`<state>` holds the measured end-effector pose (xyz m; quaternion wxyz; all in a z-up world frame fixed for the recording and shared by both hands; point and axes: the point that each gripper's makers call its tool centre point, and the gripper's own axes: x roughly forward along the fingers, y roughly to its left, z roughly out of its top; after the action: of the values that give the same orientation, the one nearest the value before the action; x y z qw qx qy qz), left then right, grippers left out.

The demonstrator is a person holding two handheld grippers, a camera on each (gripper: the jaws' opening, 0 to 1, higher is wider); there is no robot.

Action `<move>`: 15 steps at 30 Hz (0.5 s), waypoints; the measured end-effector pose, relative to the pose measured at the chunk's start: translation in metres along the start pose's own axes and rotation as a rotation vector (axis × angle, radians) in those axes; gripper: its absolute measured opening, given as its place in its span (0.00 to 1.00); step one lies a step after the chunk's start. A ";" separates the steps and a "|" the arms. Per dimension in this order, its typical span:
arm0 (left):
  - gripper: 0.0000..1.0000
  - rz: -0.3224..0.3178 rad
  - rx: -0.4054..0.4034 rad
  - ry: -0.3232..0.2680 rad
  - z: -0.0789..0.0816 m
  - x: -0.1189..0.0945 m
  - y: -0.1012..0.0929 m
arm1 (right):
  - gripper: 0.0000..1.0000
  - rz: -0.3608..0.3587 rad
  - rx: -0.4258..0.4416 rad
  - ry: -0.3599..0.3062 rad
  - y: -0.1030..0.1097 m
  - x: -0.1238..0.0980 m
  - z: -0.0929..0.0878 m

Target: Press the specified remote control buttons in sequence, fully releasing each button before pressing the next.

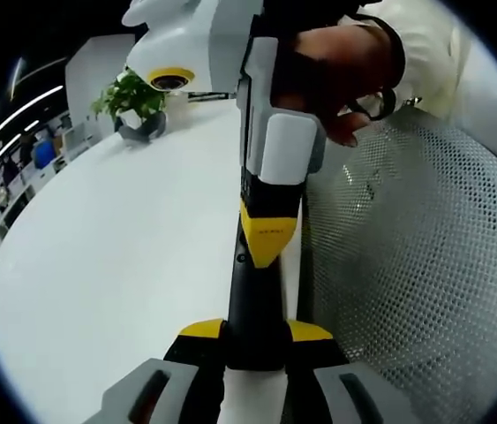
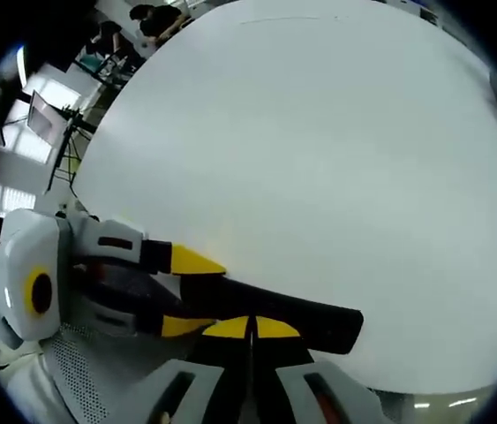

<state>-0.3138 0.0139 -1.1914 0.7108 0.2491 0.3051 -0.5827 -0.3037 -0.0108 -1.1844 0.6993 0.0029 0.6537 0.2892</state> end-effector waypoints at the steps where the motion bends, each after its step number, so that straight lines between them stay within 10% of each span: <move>1: 0.24 0.000 0.000 0.000 0.000 0.000 0.000 | 0.00 0.000 -0.006 -0.002 0.001 0.001 0.001; 15: 0.24 -0.001 -0.001 -0.001 0.000 0.000 0.000 | 0.00 -0.005 -0.061 0.002 0.003 0.006 0.003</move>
<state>-0.3137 0.0138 -1.1915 0.7108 0.2480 0.3053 -0.5831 -0.3026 -0.0046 -1.1881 0.6993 -0.0204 0.6452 0.3070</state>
